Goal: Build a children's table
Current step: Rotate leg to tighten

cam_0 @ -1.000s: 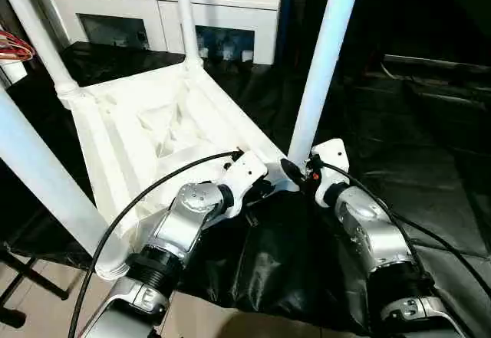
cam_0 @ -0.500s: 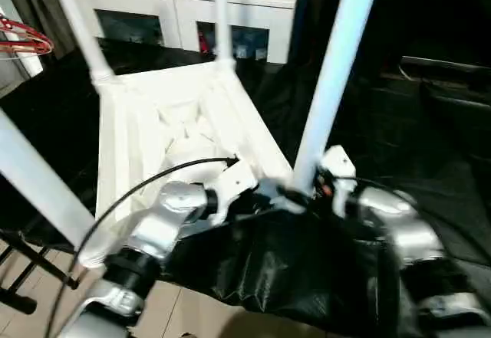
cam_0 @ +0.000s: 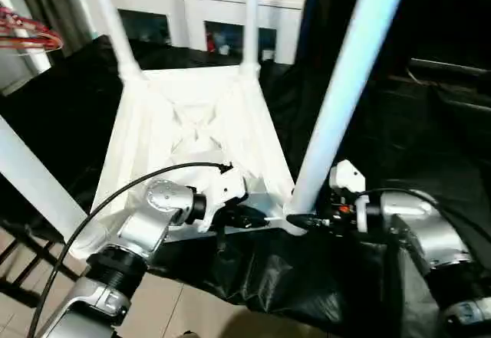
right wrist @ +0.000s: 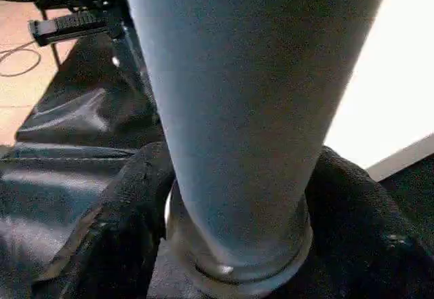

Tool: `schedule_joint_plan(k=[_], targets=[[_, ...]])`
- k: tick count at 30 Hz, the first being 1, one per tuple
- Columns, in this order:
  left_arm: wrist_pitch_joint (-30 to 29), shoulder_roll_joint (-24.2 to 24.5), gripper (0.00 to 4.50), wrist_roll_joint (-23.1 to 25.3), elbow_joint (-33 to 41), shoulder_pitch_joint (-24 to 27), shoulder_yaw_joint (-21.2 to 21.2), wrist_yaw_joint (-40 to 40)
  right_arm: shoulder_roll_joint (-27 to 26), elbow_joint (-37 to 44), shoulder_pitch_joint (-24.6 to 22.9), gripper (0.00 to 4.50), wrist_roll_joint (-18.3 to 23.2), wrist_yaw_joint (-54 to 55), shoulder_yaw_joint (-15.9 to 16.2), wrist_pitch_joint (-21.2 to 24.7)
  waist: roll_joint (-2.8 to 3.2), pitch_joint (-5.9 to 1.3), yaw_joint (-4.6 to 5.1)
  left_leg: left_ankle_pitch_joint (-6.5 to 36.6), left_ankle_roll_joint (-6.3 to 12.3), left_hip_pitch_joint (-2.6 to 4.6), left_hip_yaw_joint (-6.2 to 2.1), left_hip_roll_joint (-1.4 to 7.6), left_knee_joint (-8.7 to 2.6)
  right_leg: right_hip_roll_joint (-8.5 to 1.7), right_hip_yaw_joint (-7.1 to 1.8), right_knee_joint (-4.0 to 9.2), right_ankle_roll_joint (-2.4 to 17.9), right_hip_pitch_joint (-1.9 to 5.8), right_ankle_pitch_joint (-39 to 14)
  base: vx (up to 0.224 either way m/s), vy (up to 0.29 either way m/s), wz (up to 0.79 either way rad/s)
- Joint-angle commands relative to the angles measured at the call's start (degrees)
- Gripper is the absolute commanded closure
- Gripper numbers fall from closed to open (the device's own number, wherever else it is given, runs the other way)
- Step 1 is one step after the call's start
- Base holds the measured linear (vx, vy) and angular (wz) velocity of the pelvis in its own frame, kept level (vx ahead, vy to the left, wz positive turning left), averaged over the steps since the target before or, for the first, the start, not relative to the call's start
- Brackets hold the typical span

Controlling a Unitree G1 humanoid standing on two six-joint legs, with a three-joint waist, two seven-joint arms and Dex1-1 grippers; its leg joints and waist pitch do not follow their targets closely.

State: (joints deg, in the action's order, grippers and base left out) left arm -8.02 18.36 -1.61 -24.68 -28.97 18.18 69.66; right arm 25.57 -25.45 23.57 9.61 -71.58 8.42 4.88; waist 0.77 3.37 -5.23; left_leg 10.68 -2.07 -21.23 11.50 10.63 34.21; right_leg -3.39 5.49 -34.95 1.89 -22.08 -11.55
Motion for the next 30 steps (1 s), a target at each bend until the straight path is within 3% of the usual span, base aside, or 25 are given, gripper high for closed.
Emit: schedule_joint_plan(k=[1,7,8,14,18,19,23,24,25,27,28,30], targets=[[1.05,-0.21,4.50,-1.71,3.01,-0.25,0.34,1.08,0.39,1.01,-0.82,1.87,0.85,-1.71,0.53,0.26,-0.83,-3.93,0.16,7.53,5.03,0.76,-1.65,3.60,-3.43,-5.82,-3.80,4.52,11.02,2.57,-11.10,0.000,0.000,0.00],[1.46,-0.40,4.50,-1.47,2.94,-0.13,-0.02,0.38,-0.18,1.17,-0.96,2.18,0.99,-1.84,1.22,0.36,-1.01,-3.79,0.20,8.39,4.50,0.84,-1.65,3.52,-3.49,-5.88,-3.78,4.90,10.01,2.50,-14.28,0.000,0.000,0.00],[1.58,-0.54,4.50,-1.41,2.85,-0.20,-0.20,-0.12,-0.38,1.35,-1.17,2.29,1.15,-2.01,1.45,0.56,-1.30,-3.80,0.22,8.29,4.46,0.83,-1.67,3.55,-3.53,-5.85,-3.78,4.89,9.91,2.52,-14.32,0.000,0.000,0.00],[1.32,-1.12,4.50,-1.54,3.56,0.49,-0.34,-1.61,-1.48,2.24,-2.69,2.43,1.70,-1.49,1.84,0.99,-1.26,-3.91,0.14,7.49,4.76,0.79,-1.71,3.62,-3.49,-5.89,-3.82,4.59,10.18,2.53,-12.46,0.000,0.000,0.00],[0.66,-4.37,4.50,1.31,1.76,-0.44,-1.26,-10.98,-5.34,1.08,-3.27,2.44,1.50,5.81,0.65,1.52,-1.11,-3.59,0.33,8.97,4.02,0.93,-1.77,3.52,-3.62,-5.98,-3.80,5.10,9.68,2.35,-15.49,0.000,0.000,0.00],[0.11,-5.12,4.50,1.72,1.53,-0.74,-1.42,-12.64,-6.26,0.19,-3.06,2.44,0.96,8.00,0.38,1.76,-1.27,-3.47,0.69,10.55,3.03,0.94,-1.85,3.34,-3.68,-6.00,-3.67,5.53,8.76,2.41,-19.13,0.000,0.000,0.00],[-1.79,-8.12,4.50,3.14,0.72,-1.68,-1.82,-18.66,-9.99,-2.93,-2.45,2.46,-1.95,16.99,-0.39,-0.70,-1.16,-3.30,1.25,12.31,1.85,1.07,-2.04,3.32,-3.87,-6.00,-3.59,5.93,7.76,2.19,-22.33,0.000,0.000,0.00],[-2.75,-10.10,4.50,3.94,-0.06,-2.22,-1.86,-22.03,-12.98,-4.96,-1.73,2.47,-3.27,23.70,-1.22,-0.56,-1.23,-3.35,1.62,12.73,1.41,1.08,-2.15,3.30,-3.92,-6.02,-3.54,5.96,7.53,2.23,-22.88,0.000,0.000,0.00],[-3.36,-11.96,4.50,4.89,-1.00,-2.76,-1.88,-25.41,-15.85,-6.94,-0.89,2.48,-4.56,29.96,-1.79,-0.21,-0.94,-3.28,2.63,13.84,0.81,1.07,-2.25,3.28,-4.06,-5.82,-3.53,6.01,7.81,1.95,-22.90,0.000,0.000,0.00],[-3.63,-13.50,4.50,5.84,-1.93,-3.25,-1.81,-28.33,-18.31,-8.71,-0.03,2.48,-5.97,35.48,-2.02,-0.18,-1.13,-3.41,3.05,14.26,0.58,0.82,-2.50,3.27,-4.11,-5.98,-3.42,5.91,7.62,2.37,-22.91,0.000,0.000,0.00],[-3.65,-14.99,4.50,6.29,-2.62,-3.66,-1.78,-30.49,-20.88,-9.92,0.98,2.48,-6.36,39.32,-2.24,0.12,-0.84,-3.49,3.38,14.41,0.53,0.90,-2.46,3.21,-4.05,-5.89,-3.50,5.98,7.71,2.20,-22.17,0.000,0.000,0.00],[-3.63,-15.52,4.50,6.44,-2.80,-3.77,-1.86,-31.20,-21.70,-10.19,1.28,2.48,-6.28,40.09,-2.31,0.06,-0.94,-3.52,3.55,14.49,1.18,0.96,-2.33,2.99,-3.82,-5.98,-3.66,6.12,7.99,2.20,-21.66,0.000,0.000,0.00]])
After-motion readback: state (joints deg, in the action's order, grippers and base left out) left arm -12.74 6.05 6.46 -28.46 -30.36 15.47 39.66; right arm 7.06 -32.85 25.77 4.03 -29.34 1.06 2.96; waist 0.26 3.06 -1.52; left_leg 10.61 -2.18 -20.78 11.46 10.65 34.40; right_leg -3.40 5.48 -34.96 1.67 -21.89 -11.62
